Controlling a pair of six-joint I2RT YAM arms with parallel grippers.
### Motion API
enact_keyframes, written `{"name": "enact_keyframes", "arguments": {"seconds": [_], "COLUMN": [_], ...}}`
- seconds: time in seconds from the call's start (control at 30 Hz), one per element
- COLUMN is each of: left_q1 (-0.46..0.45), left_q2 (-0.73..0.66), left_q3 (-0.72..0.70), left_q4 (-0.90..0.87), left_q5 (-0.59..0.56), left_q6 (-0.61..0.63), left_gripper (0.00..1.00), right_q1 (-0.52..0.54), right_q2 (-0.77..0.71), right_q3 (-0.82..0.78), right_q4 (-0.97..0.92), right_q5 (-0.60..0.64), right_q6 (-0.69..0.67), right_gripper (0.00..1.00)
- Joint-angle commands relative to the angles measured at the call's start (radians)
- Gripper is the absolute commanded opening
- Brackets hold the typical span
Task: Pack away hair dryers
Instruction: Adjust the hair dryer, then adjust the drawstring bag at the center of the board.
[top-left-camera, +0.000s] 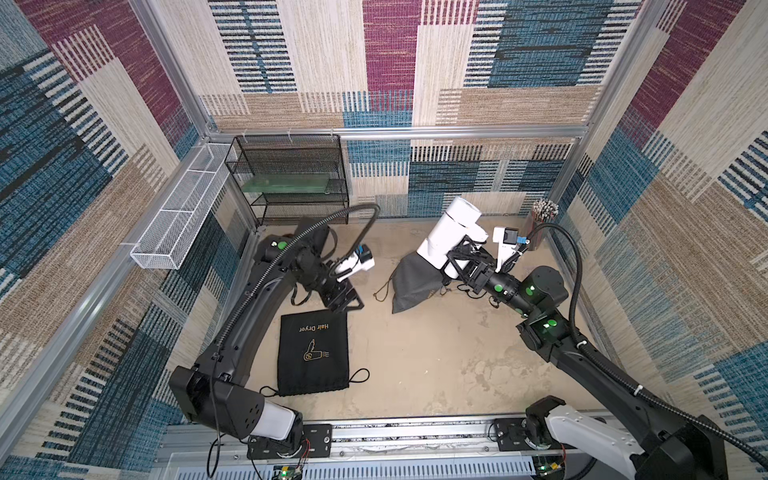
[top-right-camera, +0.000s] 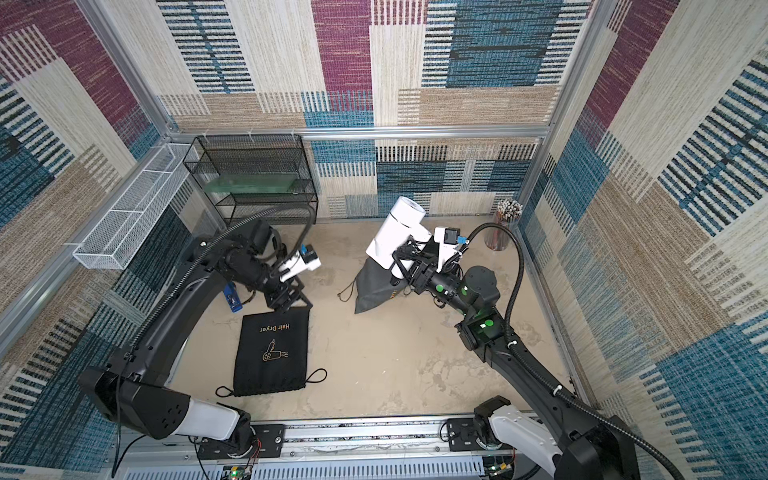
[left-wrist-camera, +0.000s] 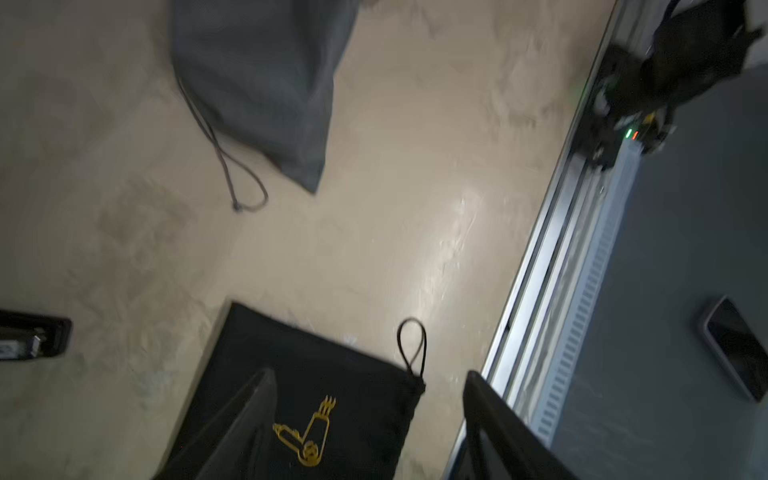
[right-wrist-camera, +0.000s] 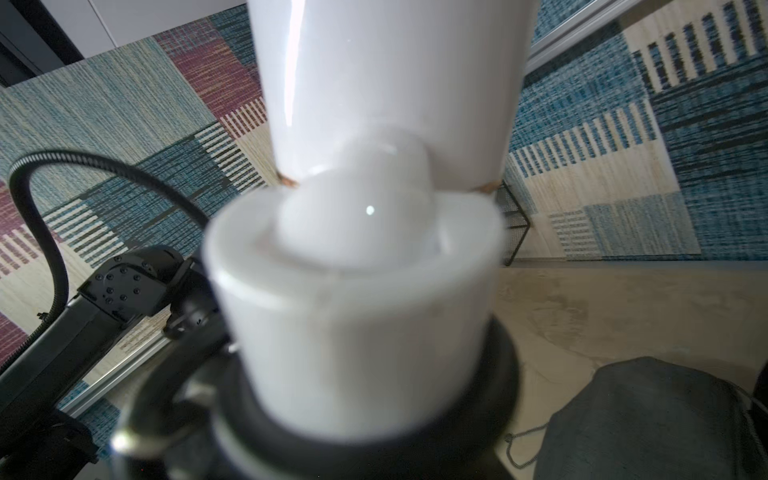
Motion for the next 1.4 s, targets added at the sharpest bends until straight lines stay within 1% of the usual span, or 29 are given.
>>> {"name": "enact_keyframes", "arguments": {"seconds": [0.0,0.1,0.17,0.23,0.43,0.5,0.63,0.73,0.8,0.9,1.17,1.23,1.37], "left_q1": [0.000,-0.001,0.000,-0.001,-0.014,-0.023,-0.080,-0.131,-0.167,-0.209,-0.259,-0.273,-0.291], "left_q2": [-0.042,-0.056,-0.055,-0.059,-0.073,-0.081,-0.071,-0.082,-0.082,-0.069,-0.079,-0.080,-0.088], "left_q3": [-0.188,-0.348,-0.411,-0.448,-0.520,-0.551,-0.605,-0.651,-0.682,-0.702,-0.743,-0.757,-0.785], "left_q4": [-0.080,-0.078,-0.072,-0.043,0.039,0.091,0.158,0.216,0.263,0.308,0.369,0.381,0.430], "left_q5": [-0.212,-0.205,-0.196,-0.202,-0.237,-0.236,-0.230,-0.254,-0.285,-0.307,-0.313,-0.309,-0.341], "left_q6": [0.216,0.245,0.254,0.254,0.275,0.258,0.226,0.197,0.164,0.110,0.054,0.041,0.012], "left_gripper": [0.70,0.65,0.64,0.64,0.72,0.73,0.73,0.72,0.70,0.62,0.53,0.52,0.48], "right_q1": [-0.025,-0.047,-0.053,-0.057,-0.070,-0.071,-0.080,-0.080,-0.081,-0.084,-0.088,-0.092,-0.096], "right_q2": [-0.042,-0.071,-0.085,-0.098,-0.123,-0.131,-0.140,-0.149,-0.155,-0.163,-0.179,-0.180,-0.187], "right_q3": [0.004,-0.004,-0.010,-0.017,-0.031,-0.038,-0.041,-0.037,-0.037,-0.042,-0.046,-0.047,-0.049], "right_q4": [-0.062,-0.084,-0.086,-0.089,-0.101,-0.103,-0.105,-0.116,-0.122,-0.126,-0.138,-0.140,-0.141], "right_q5": [-0.004,-0.005,-0.004,-0.004,-0.004,-0.003,-0.003,-0.004,0.000,0.001,0.003,0.002,0.003], "right_q6": [-0.057,-0.061,-0.061,-0.061,-0.062,-0.063,-0.059,-0.062,-0.064,-0.063,-0.066,-0.066,-0.066], "right_gripper": [0.00,0.00,0.00,0.00,0.00,0.00,0.00,0.00,0.00,0.00,0.00,0.00,0.00]}}
